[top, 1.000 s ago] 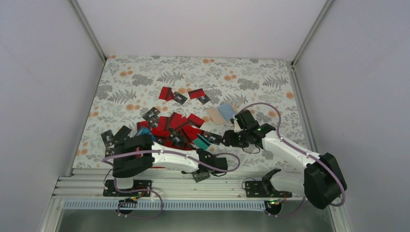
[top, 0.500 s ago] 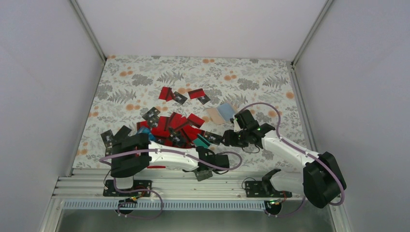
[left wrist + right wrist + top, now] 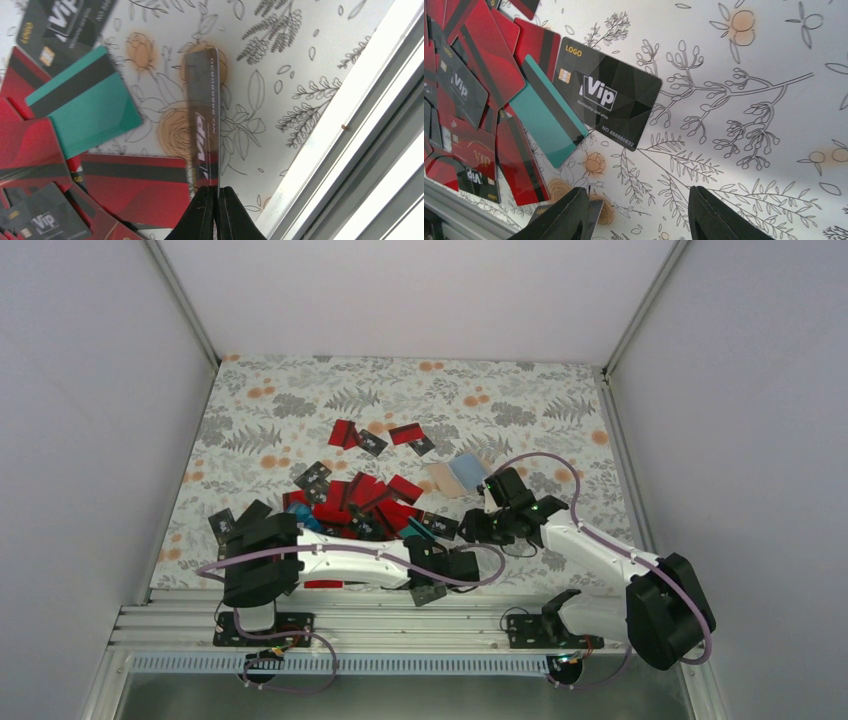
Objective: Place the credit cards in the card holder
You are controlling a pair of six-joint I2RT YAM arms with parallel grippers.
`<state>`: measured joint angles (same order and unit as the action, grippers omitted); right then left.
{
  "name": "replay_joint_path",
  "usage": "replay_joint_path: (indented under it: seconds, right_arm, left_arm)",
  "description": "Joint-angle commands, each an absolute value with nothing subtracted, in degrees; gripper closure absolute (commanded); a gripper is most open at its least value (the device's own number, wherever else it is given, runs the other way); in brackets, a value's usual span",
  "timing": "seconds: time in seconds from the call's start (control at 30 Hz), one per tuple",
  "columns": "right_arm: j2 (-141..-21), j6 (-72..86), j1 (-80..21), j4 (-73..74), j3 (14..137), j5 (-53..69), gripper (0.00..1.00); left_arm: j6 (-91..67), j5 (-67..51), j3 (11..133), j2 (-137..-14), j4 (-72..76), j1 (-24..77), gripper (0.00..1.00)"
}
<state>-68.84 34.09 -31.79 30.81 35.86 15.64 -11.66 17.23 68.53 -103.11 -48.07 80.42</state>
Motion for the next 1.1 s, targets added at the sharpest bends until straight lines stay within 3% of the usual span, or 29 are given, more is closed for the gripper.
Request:
replay_joint_path:
  seconds: [0.0, 0.47, 0.83, 1.07]
  right_arm:
    - [-69.3, 35.2, -31.3, 30.3, 37.2, 12.2, 0.48]
    - [-75.4, 36.5, -23.8, 28.8, 49.6, 7.2, 0.5]
    - [-94.6, 33.7, -13.0, 27.7, 66.1, 7.3, 0.52]
    - [-110.0, 27.7, -9.6, 30.0, 76.9, 7.7, 0.5]
  left_arm:
    - [-12.4, 18.9, 69.5, -101.7, -48.7, 80.1, 0.96]
    - [-12.1, 14.2, 67.0, -92.2, -42.3, 73.9, 0.98]
    - [-15.5, 5.3, 62.6, -82.9, -30.3, 60.2, 0.98]
    - [-19.6, -0.6, 65.3, -85.5, -23.5, 54.7, 0.98]
